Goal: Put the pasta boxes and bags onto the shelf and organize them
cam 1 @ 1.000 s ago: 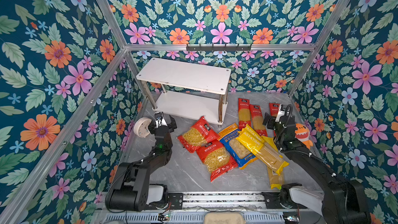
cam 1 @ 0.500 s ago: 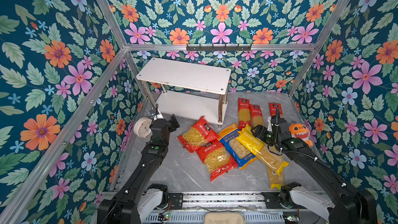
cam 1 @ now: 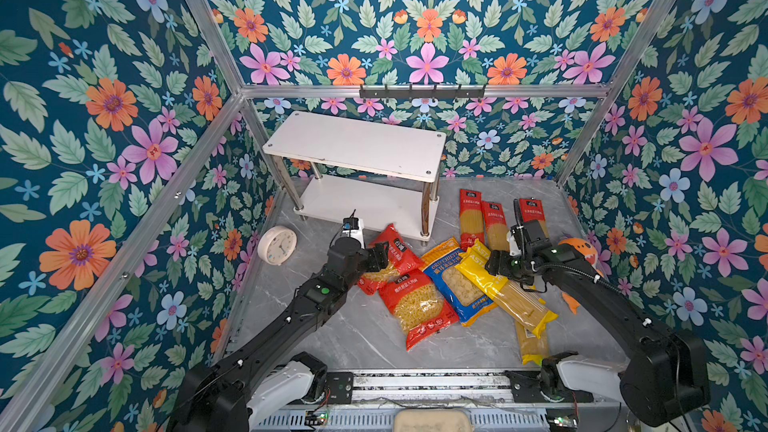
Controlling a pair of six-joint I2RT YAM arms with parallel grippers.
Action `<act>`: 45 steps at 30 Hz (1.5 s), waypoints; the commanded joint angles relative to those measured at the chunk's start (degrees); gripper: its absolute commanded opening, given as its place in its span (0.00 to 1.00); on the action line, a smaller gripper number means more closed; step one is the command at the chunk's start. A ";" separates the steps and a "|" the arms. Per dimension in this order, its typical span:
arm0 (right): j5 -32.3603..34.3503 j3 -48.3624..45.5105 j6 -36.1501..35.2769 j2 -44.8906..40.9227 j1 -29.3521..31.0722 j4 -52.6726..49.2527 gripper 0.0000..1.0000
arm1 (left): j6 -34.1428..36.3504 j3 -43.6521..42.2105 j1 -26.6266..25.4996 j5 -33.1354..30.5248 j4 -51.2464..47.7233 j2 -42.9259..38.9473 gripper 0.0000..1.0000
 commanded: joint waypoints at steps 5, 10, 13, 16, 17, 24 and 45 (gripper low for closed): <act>2.44 -0.83 -0.54 -0.09 -3.74 -2.69 0.85 | -3.29 2.41 -8.04 -0.34 8.60 7.62 0.78; 3.29 -0.28 -1.36 1.88 -6.68 -2.53 0.88 | -1.46 6.20 -10.87 3.98 9.51 13.34 0.78; -0.29 -1.11 -2.85 2.12 -9.36 -1.20 0.89 | -0.70 8.28 -13.41 5.21 10.54 16.29 0.78; -4.09 -1.56 -4.31 3.62 -10.79 -1.17 0.90 | -0.78 9.63 -15.99 5.25 12.04 19.53 0.78; -5.09 -1.69 -4.71 4.24 -10.79 -1.24 0.90 | -0.78 10.22 -16.72 5.29 12.40 20.68 0.78; -16.20 -2.92 -4.61 5.28 -10.32 -1.95 0.86 | -2.12 12.67 -20.18 6.33 14.07 27.17 0.78; -31.23 -4.42 -3.99 9.81 -2.00 3.91 0.64 | -2.15 17.41 -22.14 7.86 13.18 34.69 0.58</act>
